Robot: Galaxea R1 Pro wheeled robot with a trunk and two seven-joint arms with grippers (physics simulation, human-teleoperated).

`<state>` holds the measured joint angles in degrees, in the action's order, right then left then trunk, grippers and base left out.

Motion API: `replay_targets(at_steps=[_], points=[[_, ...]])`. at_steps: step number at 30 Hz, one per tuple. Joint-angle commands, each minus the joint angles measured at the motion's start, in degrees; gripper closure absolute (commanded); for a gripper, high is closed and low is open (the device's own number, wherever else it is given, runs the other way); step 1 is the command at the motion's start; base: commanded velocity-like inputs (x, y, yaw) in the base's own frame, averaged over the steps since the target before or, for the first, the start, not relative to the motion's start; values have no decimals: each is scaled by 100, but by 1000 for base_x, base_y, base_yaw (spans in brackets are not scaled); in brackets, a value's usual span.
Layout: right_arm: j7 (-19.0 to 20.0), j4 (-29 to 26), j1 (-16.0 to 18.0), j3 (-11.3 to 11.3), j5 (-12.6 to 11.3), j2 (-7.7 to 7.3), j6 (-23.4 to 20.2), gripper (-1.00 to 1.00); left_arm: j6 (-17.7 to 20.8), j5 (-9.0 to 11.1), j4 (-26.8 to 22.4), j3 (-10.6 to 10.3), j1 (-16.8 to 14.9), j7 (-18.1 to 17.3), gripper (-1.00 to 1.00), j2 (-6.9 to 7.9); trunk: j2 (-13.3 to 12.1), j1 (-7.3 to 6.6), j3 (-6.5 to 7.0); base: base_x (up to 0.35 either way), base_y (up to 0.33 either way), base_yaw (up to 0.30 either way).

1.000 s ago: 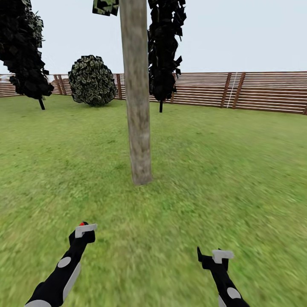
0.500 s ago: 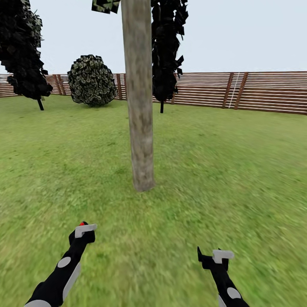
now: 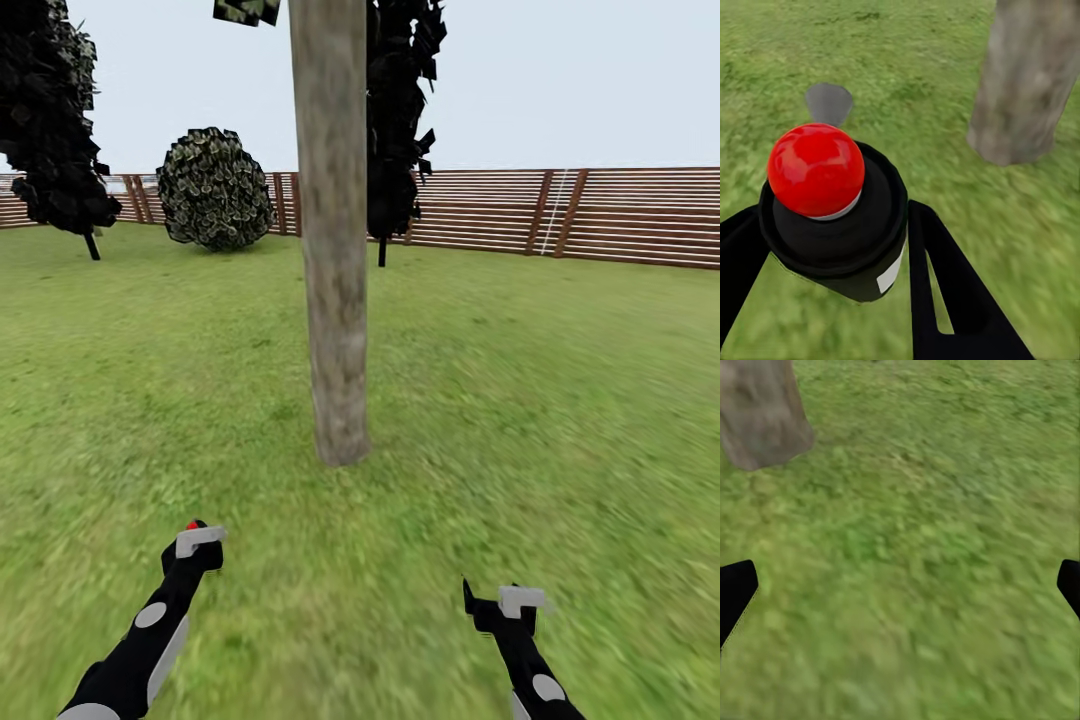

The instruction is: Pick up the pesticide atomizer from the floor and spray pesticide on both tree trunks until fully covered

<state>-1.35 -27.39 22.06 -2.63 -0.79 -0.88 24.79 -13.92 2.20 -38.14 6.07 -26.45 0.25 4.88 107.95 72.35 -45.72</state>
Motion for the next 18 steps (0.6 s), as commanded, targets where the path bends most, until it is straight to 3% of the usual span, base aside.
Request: replay_targets(at_steps=[1, 18], points=[[1, 1, 0, 0, -1, 0, 0, -100, 1, -1, -1, 0, 0, 1, 100, -2, 0, 0, 0, 316, 97, 0], [29, -3, 1, -1, 0, 0, 0, -100, -6, -1, -9, -8, 0, 1, 100, -5, 0, 0, 0, 315, 97, -2]])
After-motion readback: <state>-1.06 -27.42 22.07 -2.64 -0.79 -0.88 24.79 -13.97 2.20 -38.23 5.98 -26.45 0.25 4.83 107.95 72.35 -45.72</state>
